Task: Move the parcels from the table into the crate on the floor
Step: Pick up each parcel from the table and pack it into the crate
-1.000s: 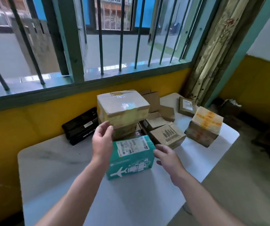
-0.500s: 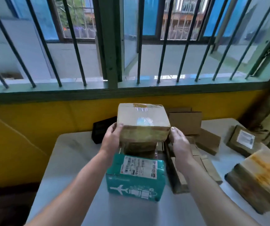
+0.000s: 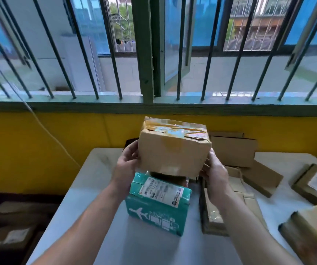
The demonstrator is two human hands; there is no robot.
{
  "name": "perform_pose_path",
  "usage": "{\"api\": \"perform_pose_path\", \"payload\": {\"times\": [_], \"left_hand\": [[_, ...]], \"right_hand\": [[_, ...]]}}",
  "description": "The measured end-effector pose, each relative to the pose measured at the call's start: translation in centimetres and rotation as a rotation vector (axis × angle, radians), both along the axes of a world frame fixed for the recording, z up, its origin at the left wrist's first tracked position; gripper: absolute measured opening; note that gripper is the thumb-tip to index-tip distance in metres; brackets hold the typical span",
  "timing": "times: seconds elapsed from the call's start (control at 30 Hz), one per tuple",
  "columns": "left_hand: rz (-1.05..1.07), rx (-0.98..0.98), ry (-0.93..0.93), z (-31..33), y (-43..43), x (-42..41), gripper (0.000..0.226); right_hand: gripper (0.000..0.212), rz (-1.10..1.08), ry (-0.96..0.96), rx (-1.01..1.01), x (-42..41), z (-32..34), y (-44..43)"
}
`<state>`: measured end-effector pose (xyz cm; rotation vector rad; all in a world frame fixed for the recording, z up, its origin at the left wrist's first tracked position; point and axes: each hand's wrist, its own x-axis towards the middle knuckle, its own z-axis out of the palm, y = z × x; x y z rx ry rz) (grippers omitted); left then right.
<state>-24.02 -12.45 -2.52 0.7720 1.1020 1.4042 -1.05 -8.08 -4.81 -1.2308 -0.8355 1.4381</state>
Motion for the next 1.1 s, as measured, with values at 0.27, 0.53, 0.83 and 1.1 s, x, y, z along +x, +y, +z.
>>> {"api": "perform_pose_path", "payload": {"times": [0.27,0.53,0.83,1.1], "left_hand": [[0.1,-0.066,0.016,-0.1,-0.5,0.9,0.049],[0.012,-0.028,-0.168,0.2,-0.5,1.0,0.051],[-0.071,0.093,-0.245,-0.1,-1.6,0.3,0.036],[0.013,0.181,-0.346,0.3,-2.9,0.4,0.037]], "right_hand": [[0.042,-0.022,0.062,-0.012,1.1,0.0,-0.8],[0.034,-0.034,0.107,0.053,0.9,0.7,-1.0],[0.036,-0.074,0.239,0.093,0.0,1.2,-1.4],[0.025,-0.13,0.306,0.241,-0.8,2.9,-2.9]]}}
